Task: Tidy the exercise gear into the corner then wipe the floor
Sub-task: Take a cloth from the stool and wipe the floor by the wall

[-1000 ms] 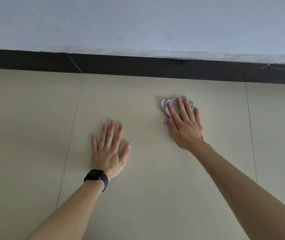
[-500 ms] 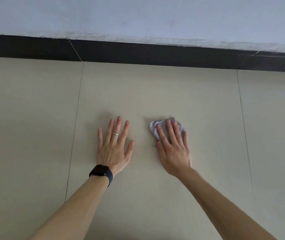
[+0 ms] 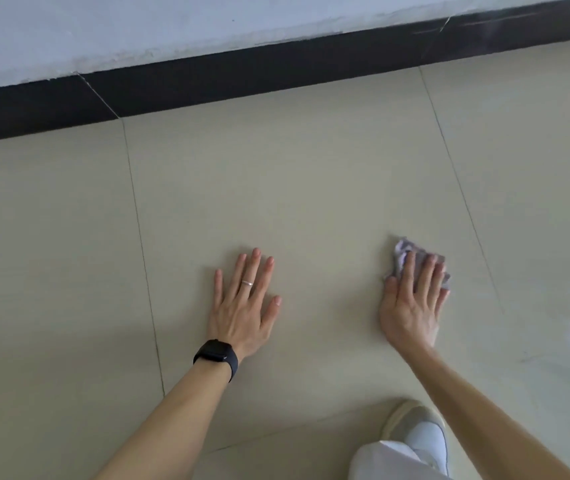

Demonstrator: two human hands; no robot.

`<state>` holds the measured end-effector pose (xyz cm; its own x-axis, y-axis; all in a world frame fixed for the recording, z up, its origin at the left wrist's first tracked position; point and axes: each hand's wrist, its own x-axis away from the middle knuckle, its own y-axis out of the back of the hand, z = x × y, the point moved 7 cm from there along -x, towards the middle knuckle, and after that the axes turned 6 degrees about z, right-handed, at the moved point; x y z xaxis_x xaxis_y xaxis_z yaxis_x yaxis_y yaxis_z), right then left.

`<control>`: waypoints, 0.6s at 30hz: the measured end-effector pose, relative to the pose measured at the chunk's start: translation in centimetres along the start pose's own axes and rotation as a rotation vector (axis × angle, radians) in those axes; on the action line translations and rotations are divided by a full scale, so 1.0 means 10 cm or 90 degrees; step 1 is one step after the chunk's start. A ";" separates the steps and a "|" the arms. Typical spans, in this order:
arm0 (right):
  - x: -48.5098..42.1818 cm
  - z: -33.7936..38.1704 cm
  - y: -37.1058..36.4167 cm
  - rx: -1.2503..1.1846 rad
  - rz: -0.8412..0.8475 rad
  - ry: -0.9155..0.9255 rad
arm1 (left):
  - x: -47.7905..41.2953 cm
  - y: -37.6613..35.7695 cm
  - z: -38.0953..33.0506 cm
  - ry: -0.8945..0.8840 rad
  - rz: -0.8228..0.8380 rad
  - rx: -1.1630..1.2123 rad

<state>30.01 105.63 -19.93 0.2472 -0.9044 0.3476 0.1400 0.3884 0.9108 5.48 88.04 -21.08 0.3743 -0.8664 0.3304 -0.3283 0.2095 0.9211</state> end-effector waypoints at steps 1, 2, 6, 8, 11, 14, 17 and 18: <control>0.23 0.15 -0.14 0.055 0.024 0.111 | 0.00 -0.04 -0.04 -0.008 0.003 -0.002; 0.44 0.27 -0.25 0.106 0.059 0.230 | -0.01 -0.05 -0.05 -0.008 0.005 -0.002; 0.72 0.24 -0.26 0.239 0.121 0.501 | -0.01 -0.03 -0.02 -0.019 0.039 -0.008; 0.41 -0.10 -0.06 0.217 0.126 0.395 | -0.01 -0.02 -0.02 -0.015 0.064 -0.007; -0.04 -1.02 0.40 0.028 0.102 -0.039 | -0.01 -0.01 -0.01 0.003 0.088 -0.001; -0.03 -1.60 0.59 -0.161 0.028 -0.366 | -0.01 0.00 0.00 0.011 0.082 -0.007; 0.15 -1.36 0.39 -0.133 0.010 -0.327 | -0.02 0.02 -0.14 -0.005 0.051 0.011; 0.23 -1.17 0.29 -0.088 0.024 -0.235 | -0.04 0.01 -0.26 -0.028 0.049 0.008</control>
<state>42.22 106.73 -19.06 -0.1038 -0.8817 0.4602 0.2716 0.4200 0.8660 7.50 89.59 -20.57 0.3098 -0.8670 0.3903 -0.3656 0.2703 0.8906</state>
